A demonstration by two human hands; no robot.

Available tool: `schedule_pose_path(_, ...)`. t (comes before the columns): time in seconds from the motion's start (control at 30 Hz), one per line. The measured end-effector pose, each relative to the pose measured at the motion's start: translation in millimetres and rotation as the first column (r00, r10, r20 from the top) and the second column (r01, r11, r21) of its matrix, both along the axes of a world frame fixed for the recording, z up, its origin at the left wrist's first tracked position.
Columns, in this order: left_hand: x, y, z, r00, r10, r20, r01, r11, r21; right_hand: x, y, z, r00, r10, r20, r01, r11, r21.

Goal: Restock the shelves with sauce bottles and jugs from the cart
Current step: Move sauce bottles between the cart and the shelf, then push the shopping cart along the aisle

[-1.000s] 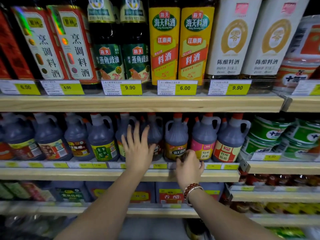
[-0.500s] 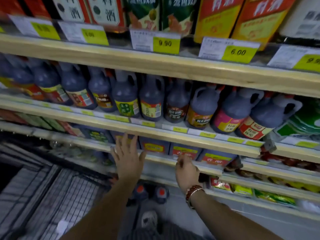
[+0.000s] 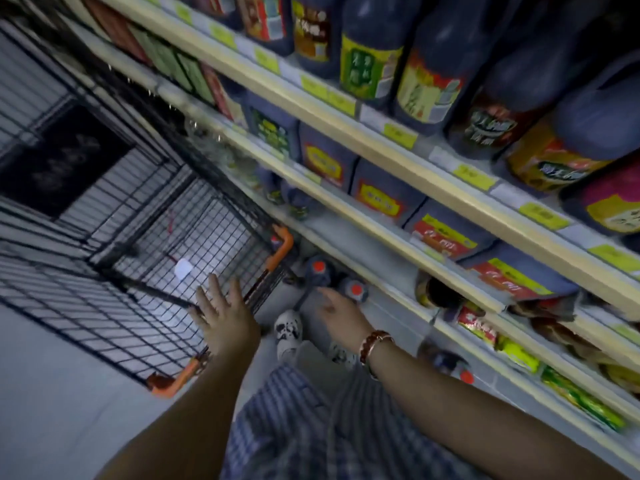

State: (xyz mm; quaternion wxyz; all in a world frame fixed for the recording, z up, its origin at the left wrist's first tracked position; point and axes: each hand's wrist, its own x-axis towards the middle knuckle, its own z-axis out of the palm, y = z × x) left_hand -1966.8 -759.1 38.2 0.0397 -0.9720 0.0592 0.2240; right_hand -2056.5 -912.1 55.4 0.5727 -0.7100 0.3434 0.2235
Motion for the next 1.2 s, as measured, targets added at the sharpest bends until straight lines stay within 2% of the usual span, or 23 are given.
schedule_pose_path(0.17, 11.8, 34.2, -6.9, 0.997, 0.063, -0.042, -0.060, 0.995, 0.085, 35.2, 30.3, -6.3, 0.988, 0.153, 0.004, -0.153, 0.986, 0.068)
schedule_pose_path(0.27, 40.6, 64.9, -2.6, 0.989, 0.145, -0.024, -0.144, 0.989, 0.020, 58.6, 43.8, -10.2, 0.981, 0.192, 0.024, -0.193, 0.975, 0.112)
schedule_pose_path(0.3, 51.0, 74.5, -2.7, 0.991, 0.127, -0.030, -0.128, 0.992, -0.017, 65.5, 48.6, -12.2, 0.979, 0.201, 0.033, -0.204, 0.974, 0.102)
schedule_pose_path(0.4, 70.2, 88.0, -9.3, 0.979, -0.131, -0.156, 0.114, 0.987, -0.113, 85.4, 67.1, -17.3, 0.974, 0.226, 0.023, -0.226, 0.974, 0.002)
schedule_pose_path(0.5, 70.4, 82.1, -20.3, 0.867, -0.389, -0.313, 0.342, 0.919, -0.196, 98.7, 86.5, -20.1, 0.981, 0.192, -0.034, -0.193, 0.981, -0.013)
schedule_pose_path(0.63, 87.3, 86.1, -28.3, 0.838, -0.488, -0.243, 0.459, 0.872, -0.168, 116.7, 103.4, -24.6, 0.987, 0.149, -0.068, -0.154, 0.984, -0.093)
schedule_pose_path(0.8, 108.8, 97.6, -29.3, 0.878, -0.411, -0.246, 0.384, 0.911, -0.153, 146.3, 122.2, -25.4, 0.989, 0.132, -0.068, -0.143, 0.968, -0.207)
schedule_pose_path(0.97, 136.0, 118.3, -28.0, 0.920, -0.312, -0.236, 0.293, 0.949, -0.115, 174.2, 152.2, -28.3, 0.975, 0.219, -0.042, -0.219, 0.906, -0.362)
schedule_pose_path(1.2, 151.0, 142.2, -30.5, 0.963, -0.100, -0.250, 0.108, 0.994, 0.017, 220.1, 145.3, -39.8, 0.953, 0.298, -0.045, -0.300, 0.917, -0.262)
